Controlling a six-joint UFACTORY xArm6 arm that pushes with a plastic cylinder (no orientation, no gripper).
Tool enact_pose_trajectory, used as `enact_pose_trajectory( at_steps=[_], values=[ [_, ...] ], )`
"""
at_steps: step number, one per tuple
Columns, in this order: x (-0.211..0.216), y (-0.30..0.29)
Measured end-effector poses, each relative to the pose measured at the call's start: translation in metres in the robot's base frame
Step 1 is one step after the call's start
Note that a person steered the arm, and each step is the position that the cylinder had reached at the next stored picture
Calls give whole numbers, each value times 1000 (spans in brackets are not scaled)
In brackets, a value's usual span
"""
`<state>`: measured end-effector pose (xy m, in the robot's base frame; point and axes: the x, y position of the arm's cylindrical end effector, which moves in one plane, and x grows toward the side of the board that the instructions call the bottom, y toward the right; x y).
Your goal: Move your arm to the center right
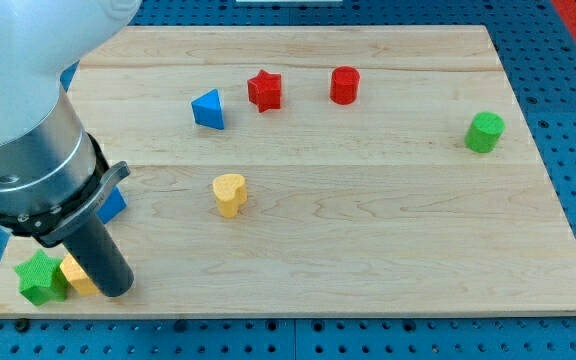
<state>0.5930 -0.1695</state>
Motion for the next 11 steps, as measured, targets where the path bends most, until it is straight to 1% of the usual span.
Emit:
enact_pose_trajectory(
  at_steps=[1,2,4,5,6,7,8,9,10,11],
  values=[
    [-1,18],
    [-1,75],
    [-8,213],
    [-32,270],
    [-69,326],
    [-96,384],
    [-109,438],
    [-170,453],
    [-194,426],
    [-194,374]
  ],
)
